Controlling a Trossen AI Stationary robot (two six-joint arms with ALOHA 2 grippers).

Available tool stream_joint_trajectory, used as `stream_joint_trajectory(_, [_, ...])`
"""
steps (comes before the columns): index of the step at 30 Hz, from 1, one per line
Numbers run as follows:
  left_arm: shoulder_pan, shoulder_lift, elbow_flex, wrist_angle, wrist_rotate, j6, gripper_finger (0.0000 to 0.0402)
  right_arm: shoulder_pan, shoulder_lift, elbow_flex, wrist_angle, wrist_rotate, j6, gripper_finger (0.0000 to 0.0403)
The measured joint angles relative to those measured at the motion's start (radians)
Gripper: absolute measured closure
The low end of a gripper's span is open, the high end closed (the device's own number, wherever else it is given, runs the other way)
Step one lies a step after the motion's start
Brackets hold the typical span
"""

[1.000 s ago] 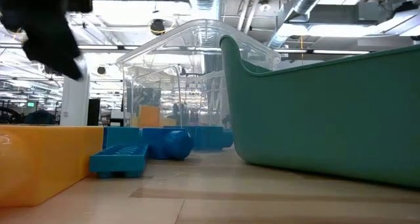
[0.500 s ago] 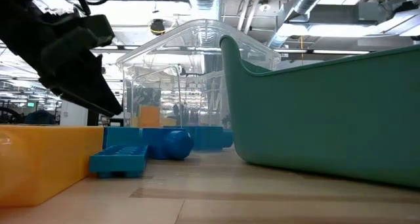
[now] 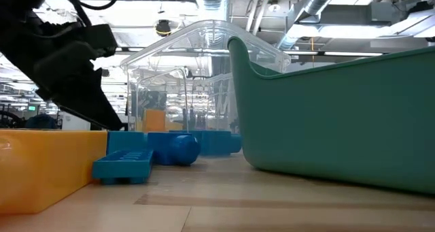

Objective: Pick & Place Toys
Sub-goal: Put the blue game piece into the transparent bin

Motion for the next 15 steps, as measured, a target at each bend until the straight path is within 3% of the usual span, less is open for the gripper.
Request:
stream_joint_trajectory(7, [-0.102, -0.049, -0.027, -0.007, 0.057, 0.007, 0.0179, 0.0, 0.001, 0.0, 0.008, 0.0, 0.008, 0.0148])
stream_joint_trajectory(15, [-0.187, -0.18, -0.058, -0.132, 0.144, -0.021, 0.0184, 0.0, 0.001, 0.0, 0.009, 0.0, 0.009, 0.0148])
